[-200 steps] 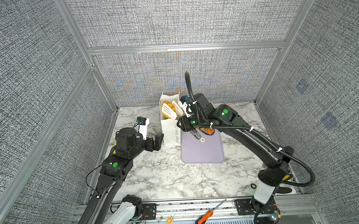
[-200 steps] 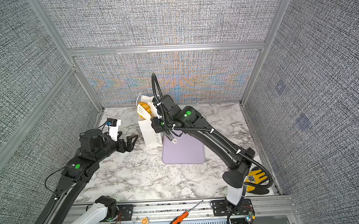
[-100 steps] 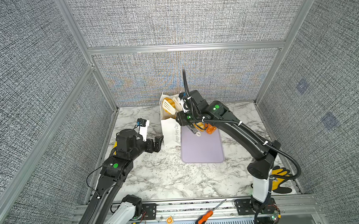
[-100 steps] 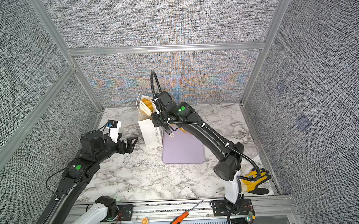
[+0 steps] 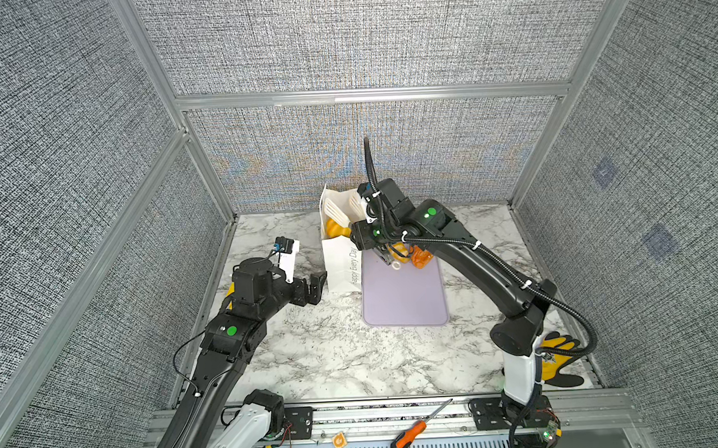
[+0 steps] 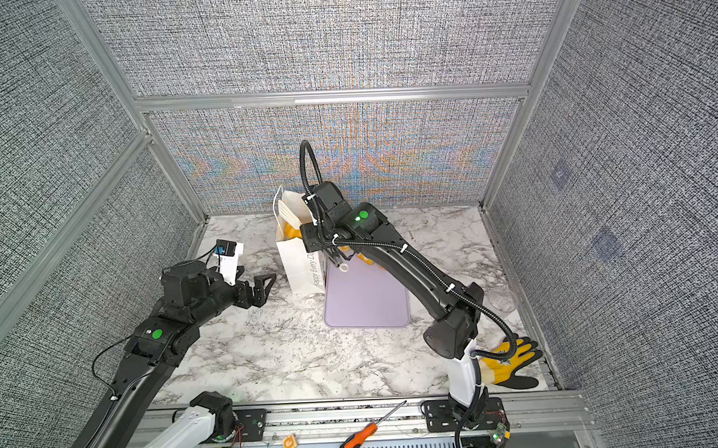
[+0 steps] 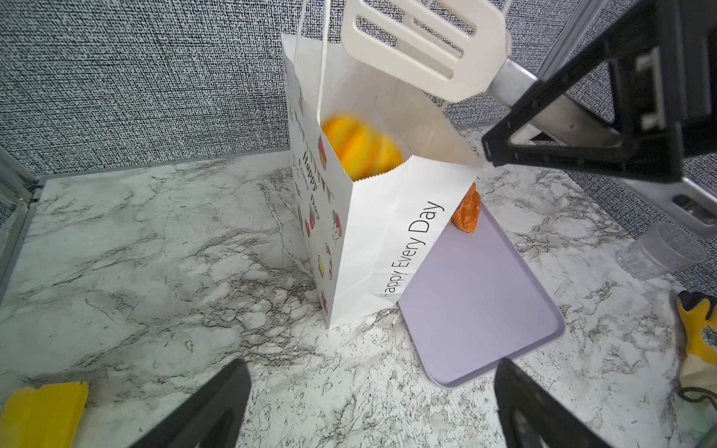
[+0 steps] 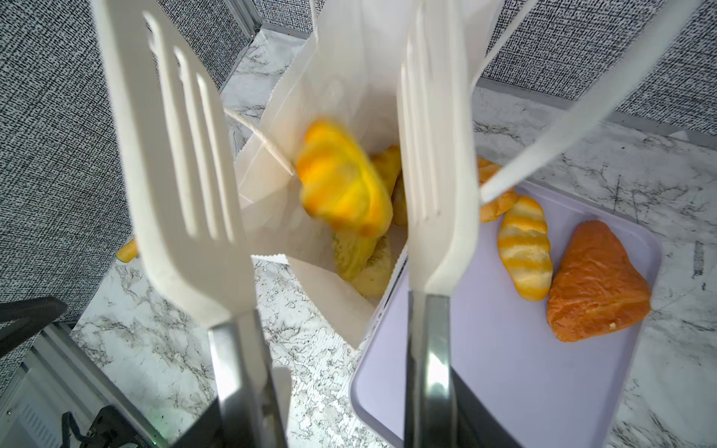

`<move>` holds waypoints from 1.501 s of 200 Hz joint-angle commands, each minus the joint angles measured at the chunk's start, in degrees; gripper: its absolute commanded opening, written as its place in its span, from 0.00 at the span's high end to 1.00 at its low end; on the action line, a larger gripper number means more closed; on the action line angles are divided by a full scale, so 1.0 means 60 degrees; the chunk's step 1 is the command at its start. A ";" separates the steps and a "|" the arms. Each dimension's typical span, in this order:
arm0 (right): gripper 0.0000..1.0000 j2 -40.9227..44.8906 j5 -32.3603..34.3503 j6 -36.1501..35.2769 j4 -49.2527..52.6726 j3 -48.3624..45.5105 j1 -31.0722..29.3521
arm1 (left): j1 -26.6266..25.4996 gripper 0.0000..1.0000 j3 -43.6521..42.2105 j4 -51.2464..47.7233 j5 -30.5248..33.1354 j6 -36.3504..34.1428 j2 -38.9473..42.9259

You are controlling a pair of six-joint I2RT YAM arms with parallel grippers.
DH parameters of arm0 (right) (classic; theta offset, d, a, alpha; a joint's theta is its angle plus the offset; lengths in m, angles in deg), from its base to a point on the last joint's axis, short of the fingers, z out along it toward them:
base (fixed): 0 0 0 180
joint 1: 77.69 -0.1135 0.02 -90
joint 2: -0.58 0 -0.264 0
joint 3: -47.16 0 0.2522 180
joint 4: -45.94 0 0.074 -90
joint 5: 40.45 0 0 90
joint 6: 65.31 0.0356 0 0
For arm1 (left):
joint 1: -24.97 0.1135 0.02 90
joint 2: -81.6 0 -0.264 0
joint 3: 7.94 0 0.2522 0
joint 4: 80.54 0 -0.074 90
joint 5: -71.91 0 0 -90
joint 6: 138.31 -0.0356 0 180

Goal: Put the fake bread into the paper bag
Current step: 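Open the tongs to drop the striped yellow bun into the bag, then draw the tongs back from the bag toward the tray with the right gripper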

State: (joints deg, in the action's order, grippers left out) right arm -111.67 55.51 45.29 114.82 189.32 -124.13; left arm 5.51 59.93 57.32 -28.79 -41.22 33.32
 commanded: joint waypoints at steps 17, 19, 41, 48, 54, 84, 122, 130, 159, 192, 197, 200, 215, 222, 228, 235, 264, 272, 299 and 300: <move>0.39 0.0058 0.0120 -0.0137 0.0254 0.0179 -0.0047 | 0.0004 0.01 0.0125 -0.0177 -0.0331 -0.0182 -0.0026; 0.39 0.0074 0.0121 -0.0137 0.0261 0.0178 -0.0052 | 0.0006 0.01 0.0131 -0.0177 -0.0357 -0.0185 -0.0026; 0.39 0.0218 0.0193 -0.0210 0.0318 0.0187 -0.0153 | -0.0008 0.01 0.0144 -0.0135 -0.0730 -0.0255 -0.0040; 0.39 0.0270 0.0181 -0.0238 0.0327 0.0178 -0.0185 | -0.0008 0.01 0.0138 -0.0096 -0.0855 -0.0277 -0.0055; 0.39 0.0314 0.0166 -0.0267 0.0349 0.0190 -0.0207 | -0.0008 0.01 0.0124 -0.0065 -0.0922 -0.0263 -0.0055; 0.39 0.0638 0.0257 -0.0356 0.0619 0.0160 -0.0314 | -0.0008 0.01 0.0053 0.0104 -0.1202 -0.0118 -0.0001; 0.39 0.1482 0.0480 -0.0328 0.0560 -0.0585 -0.0448 | -0.0030 0.01 -0.0192 0.0336 -0.1437 0.0149 0.0221; 0.39 0.1709 0.0578 -0.0302 0.0529 -0.0791 -0.0472 | -0.0037 0.01 -0.0208 0.0361 -0.1489 0.0165 0.0252; 0.39 0.2518 0.0984 -0.0218 0.0534 -0.1578 -0.0522 | -0.0073 0.01 -0.0280 0.0491 -0.1652 0.0293 0.0362; 0.39 0.3428 0.1582 -0.0032 0.0642 -0.2686 -0.0528 | -0.0208 0.01 -0.0403 0.0670 -0.1645 0.0491 0.0443; 0.39 0.3587 0.1670 0.0000 0.0653 -0.2858 -0.0536 | -0.0245 0.01 -0.0433 0.0700 -0.1657 0.0515 0.0446; 0.39 0.3658 0.1717 0.0013 0.0671 -0.2963 -0.0532 | -0.0263 0.01 -0.0439 0.0714 -0.1659 0.0530 0.0456; 0.39 0.4048 0.1908 0.0117 0.0688 -0.3481 -0.0536 | -0.0379 0.01 -0.0495 0.0773 -0.1634 0.0627 0.0457; 0.39 0.4211 0.2029 0.0166 0.0715 -0.3696 -0.0519 | -0.0441 0.01 -0.0520 0.0802 -0.1615 0.0658 0.0465; 0.39 0.4346 0.2116 0.0218 0.0738 -0.3868 -0.0521 | -0.0500 0.01 -0.0535 0.0817 -0.1567 0.0687 0.0461; 0.39 0.4494 0.2208 0.0275 0.0745 -0.4069 -0.0523 | -0.0583 0.01 -0.0542 0.0832 -0.1503 0.0713 0.0472; 0.39 0.5067 0.2484 0.0443 0.0746 -0.4794 -0.0476 | -0.0951 0.01 -0.0620 0.0959 -0.1279 0.0866 0.0457; 0.39 0.5182 0.2546 0.0474 0.0771 -0.4977 -0.0463 | -0.1059 0.01 -0.0666 0.1022 -0.1251 0.0933 0.0435; 0.39 0.5487 0.2618 0.0522 0.0831 -0.5664 -0.0304 | -0.1423 0.01 -0.0808 0.1181 -0.1055 0.1100 0.0377; 0.39 0.5506 0.2615 0.0529 0.0833 -0.5695 -0.0296 | -0.1433 0.01 -0.0804 0.1183 -0.1049 0.1109 0.0373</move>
State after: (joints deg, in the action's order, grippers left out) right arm -79.95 69.39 47.21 119.80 157.45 -126.51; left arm -1.81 55.56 61.87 -36.74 -36.02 35.82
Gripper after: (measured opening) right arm 0.606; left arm 0.991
